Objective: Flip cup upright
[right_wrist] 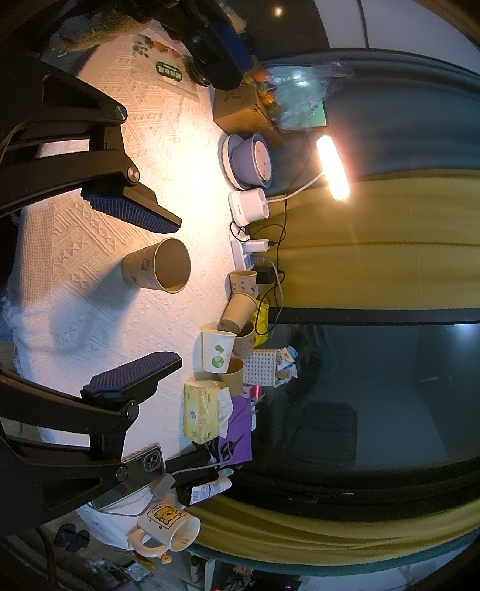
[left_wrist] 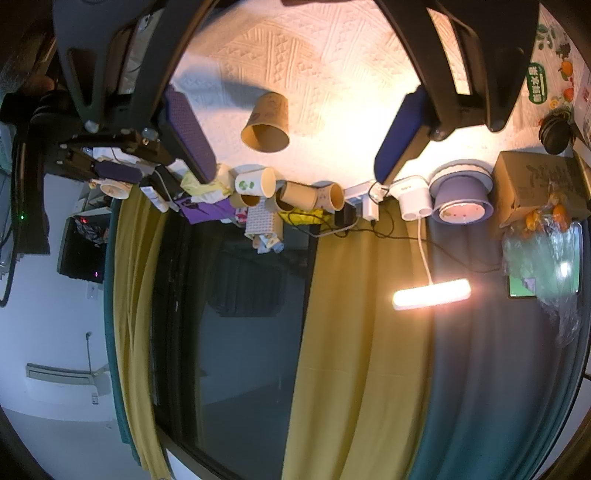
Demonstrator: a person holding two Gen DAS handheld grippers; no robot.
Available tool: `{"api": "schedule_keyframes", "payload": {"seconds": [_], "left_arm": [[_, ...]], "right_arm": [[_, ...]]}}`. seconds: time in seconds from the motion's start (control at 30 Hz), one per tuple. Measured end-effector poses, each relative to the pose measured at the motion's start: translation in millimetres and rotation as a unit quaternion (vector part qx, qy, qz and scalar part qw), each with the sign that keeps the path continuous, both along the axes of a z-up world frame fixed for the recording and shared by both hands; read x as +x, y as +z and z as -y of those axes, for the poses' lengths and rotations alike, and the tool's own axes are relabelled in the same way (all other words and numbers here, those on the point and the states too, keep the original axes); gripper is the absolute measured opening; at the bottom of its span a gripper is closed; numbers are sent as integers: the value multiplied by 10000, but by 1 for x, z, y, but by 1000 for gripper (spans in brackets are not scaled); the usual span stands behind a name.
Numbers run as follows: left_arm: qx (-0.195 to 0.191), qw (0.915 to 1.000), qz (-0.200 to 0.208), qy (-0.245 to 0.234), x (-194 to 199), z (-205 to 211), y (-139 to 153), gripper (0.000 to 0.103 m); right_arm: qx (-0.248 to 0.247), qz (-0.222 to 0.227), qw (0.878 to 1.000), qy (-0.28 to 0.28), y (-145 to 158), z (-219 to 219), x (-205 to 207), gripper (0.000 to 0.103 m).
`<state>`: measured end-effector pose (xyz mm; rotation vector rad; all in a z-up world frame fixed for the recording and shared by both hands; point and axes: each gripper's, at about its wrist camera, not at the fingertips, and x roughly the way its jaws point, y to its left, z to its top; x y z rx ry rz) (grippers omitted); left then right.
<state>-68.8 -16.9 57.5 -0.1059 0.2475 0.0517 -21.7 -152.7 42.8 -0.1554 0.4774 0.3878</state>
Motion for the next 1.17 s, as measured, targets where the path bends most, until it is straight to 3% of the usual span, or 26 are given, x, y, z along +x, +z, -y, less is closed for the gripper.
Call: {"api": "schedule_keyframes", "payload": {"seconds": [1.17], "left_arm": [[-88,10000,4,-21,-6,1,-8,88]], "right_arm": [[-1,-30,10000,-2,-3,-4,-3,70]]}}
